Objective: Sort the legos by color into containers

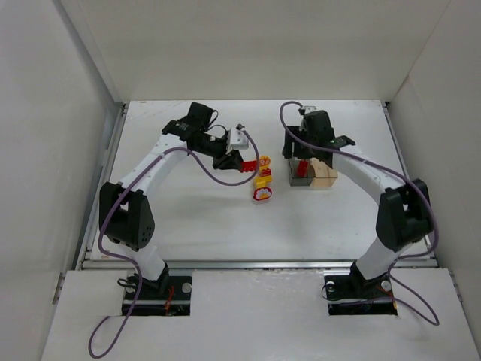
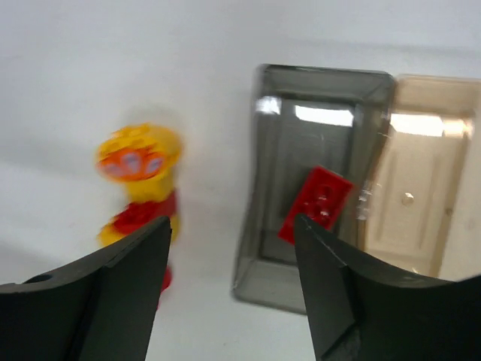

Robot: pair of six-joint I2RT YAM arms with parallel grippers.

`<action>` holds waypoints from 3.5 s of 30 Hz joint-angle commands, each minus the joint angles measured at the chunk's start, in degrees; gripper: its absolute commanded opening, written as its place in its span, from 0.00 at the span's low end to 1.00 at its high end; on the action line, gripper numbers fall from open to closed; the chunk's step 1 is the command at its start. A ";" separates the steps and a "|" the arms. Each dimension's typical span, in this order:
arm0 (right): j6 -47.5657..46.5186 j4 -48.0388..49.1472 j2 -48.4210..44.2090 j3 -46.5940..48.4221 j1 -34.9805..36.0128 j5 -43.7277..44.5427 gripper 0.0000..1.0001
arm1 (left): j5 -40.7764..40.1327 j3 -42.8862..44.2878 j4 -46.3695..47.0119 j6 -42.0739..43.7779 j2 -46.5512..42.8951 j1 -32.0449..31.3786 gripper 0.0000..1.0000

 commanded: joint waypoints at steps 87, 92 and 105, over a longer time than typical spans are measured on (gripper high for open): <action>-3.68 -6.77 11.28 14.40 14.47 2.08 0.94 | -45.04 0.41 22.98 -41.64 -5.62 1.25 0.92; -2.36 -9.94 16.12 17.82 14.47 5.43 0.94 | -44.00 -0.83 22.98 -42.24 -6.24 1.25 0.92; -3.93 -11.00 23.24 18.36 15.70 6.93 0.70 | -42.94 -0.83 23.51 -43.92 -6.24 1.25 0.92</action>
